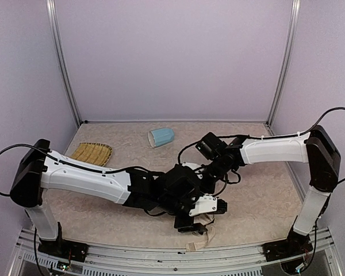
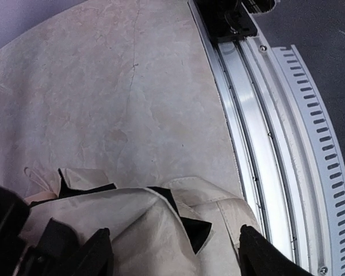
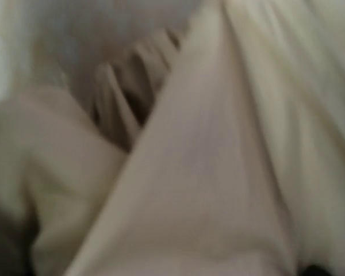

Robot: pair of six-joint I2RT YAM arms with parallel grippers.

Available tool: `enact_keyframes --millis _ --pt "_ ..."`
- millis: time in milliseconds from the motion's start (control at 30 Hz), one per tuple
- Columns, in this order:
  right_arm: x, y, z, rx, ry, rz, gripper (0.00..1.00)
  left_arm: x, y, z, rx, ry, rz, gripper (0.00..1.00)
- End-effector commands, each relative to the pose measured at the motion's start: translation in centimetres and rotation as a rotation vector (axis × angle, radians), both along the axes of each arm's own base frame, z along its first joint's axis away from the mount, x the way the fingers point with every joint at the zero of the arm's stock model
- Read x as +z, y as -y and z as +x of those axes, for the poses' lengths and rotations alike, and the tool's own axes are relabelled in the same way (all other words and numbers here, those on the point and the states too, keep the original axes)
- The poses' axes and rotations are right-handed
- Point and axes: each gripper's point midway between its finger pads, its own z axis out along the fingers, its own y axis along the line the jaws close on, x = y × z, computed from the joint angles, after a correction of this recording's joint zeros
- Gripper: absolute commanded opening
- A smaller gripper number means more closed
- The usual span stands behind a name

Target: Put away the umbrella

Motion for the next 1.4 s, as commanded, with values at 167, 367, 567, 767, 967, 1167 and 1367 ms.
enact_keyframes --millis 167,367,567,767,967,1167,1367 --pt "-9.3 3.9 -0.8 -0.037 0.072 -0.369 1.00 11.0 -3.9 2.8 0.118 0.088 -0.391 0.87" --pt "-9.7 2.9 0.7 -0.051 0.129 -0.355 0.89 13.2 -7.8 8.5 0.357 0.044 -0.506 0.88" --pt "-9.0 2.4 1.2 -0.048 0.157 -0.339 0.54 12.9 -8.8 9.7 0.419 0.034 -0.517 0.89" --pt "-7.2 1.9 2.6 -0.059 0.226 -0.303 0.26 12.1 -8.9 10.7 0.462 0.052 -0.494 0.89" --pt "-2.7 2.2 6.2 -0.124 0.316 -0.210 0.09 12.1 -9.7 11.5 0.503 0.076 -0.492 0.89" --pt "5.7 5.4 14.3 -0.319 0.531 -0.093 0.00 12.5 -10.8 12.9 0.562 0.095 -0.505 0.89" --pt "19.6 12.7 23.6 -0.603 1.050 -0.147 0.00 13.1 -12.2 14.2 0.627 0.119 -0.519 0.89"
